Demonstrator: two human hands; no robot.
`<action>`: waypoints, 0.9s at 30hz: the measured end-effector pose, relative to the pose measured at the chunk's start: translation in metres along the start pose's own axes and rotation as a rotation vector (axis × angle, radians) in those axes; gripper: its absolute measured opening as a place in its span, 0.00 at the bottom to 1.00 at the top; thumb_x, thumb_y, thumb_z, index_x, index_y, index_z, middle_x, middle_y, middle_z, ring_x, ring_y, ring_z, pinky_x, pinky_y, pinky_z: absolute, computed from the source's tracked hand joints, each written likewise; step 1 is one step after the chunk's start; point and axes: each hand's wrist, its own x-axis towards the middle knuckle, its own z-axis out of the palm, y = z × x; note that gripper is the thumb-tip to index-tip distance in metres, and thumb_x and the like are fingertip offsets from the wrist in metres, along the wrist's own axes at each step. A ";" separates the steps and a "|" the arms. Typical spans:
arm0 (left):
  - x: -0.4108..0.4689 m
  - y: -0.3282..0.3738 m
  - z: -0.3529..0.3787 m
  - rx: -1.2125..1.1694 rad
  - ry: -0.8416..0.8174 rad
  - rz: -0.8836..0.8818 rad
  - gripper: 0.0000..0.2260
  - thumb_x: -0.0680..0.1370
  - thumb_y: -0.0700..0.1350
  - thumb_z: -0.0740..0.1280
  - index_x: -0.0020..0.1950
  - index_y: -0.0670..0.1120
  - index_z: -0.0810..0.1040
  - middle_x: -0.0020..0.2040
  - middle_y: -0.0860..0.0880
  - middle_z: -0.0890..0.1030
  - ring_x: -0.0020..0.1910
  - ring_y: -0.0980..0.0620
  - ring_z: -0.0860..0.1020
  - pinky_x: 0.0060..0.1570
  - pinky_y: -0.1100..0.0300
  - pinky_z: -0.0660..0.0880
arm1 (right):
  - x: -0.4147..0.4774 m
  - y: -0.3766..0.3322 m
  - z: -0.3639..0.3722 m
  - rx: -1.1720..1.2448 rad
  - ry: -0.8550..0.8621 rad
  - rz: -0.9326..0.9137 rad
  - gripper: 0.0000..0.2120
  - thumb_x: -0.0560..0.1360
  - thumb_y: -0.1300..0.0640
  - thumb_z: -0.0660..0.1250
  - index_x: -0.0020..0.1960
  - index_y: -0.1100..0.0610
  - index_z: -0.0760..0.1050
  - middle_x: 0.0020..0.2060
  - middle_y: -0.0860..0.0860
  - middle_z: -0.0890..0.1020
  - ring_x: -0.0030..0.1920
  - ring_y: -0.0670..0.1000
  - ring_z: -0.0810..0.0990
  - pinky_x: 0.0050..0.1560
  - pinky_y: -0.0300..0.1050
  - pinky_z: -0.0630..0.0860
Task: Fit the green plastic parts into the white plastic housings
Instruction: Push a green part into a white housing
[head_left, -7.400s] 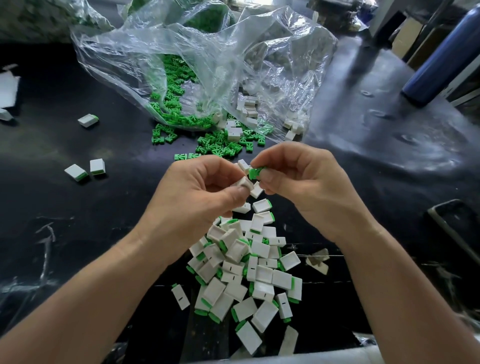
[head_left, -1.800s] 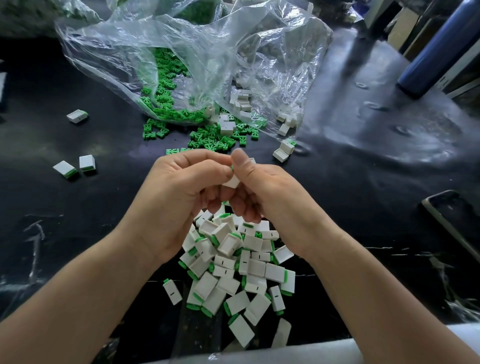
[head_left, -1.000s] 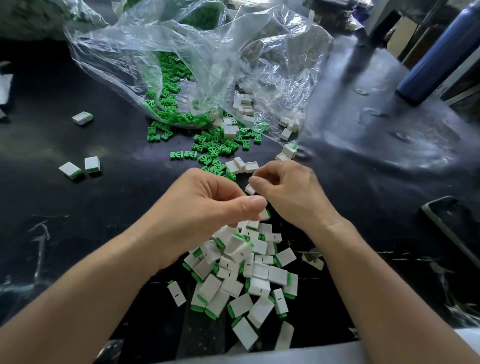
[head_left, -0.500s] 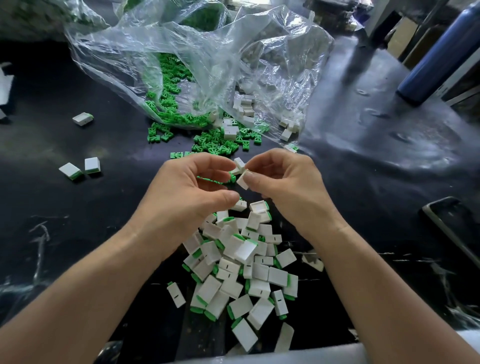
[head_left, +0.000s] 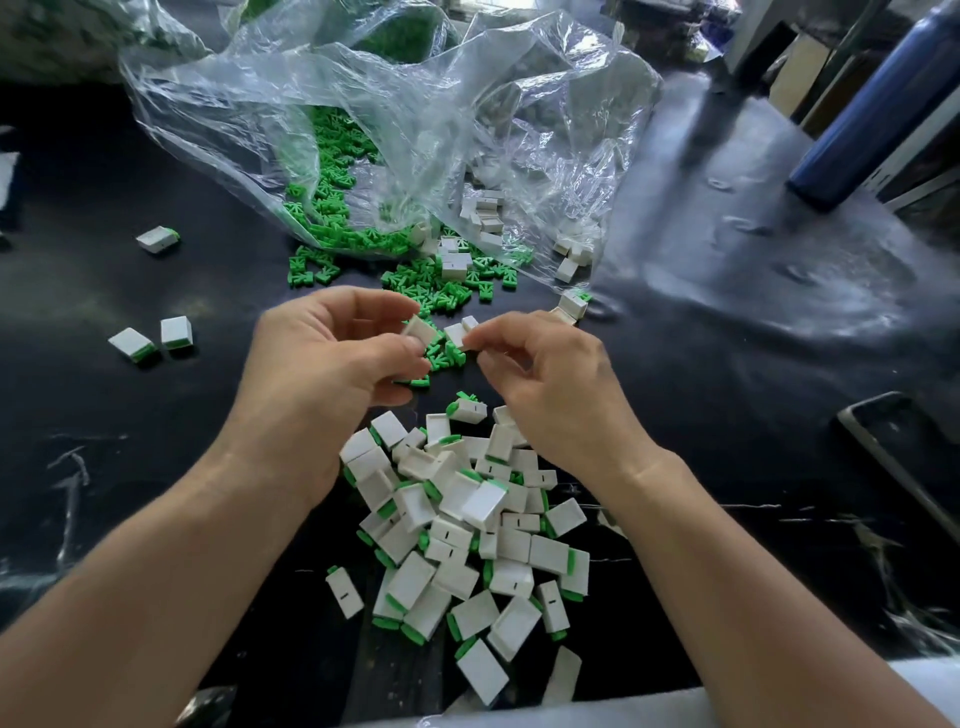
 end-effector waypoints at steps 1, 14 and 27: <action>0.000 0.000 0.000 0.000 0.005 -0.005 0.10 0.71 0.32 0.69 0.40 0.47 0.78 0.36 0.50 0.81 0.28 0.58 0.79 0.29 0.66 0.76 | 0.001 0.001 0.002 -0.040 -0.030 0.007 0.10 0.75 0.60 0.65 0.54 0.52 0.80 0.50 0.49 0.79 0.50 0.48 0.77 0.58 0.46 0.72; 0.001 -0.001 -0.003 0.008 -0.001 -0.003 0.10 0.70 0.32 0.69 0.39 0.48 0.79 0.35 0.51 0.82 0.31 0.56 0.79 0.29 0.67 0.75 | 0.001 0.001 0.009 -0.146 -0.030 -0.071 0.07 0.74 0.58 0.67 0.50 0.57 0.82 0.48 0.50 0.81 0.52 0.50 0.76 0.58 0.45 0.70; -0.002 -0.002 -0.001 0.017 -0.151 -0.005 0.10 0.70 0.30 0.68 0.38 0.46 0.80 0.30 0.51 0.82 0.31 0.57 0.79 0.33 0.67 0.76 | 0.000 -0.005 -0.016 0.520 -0.011 0.099 0.11 0.71 0.66 0.69 0.41 0.50 0.78 0.34 0.44 0.80 0.35 0.41 0.78 0.37 0.30 0.72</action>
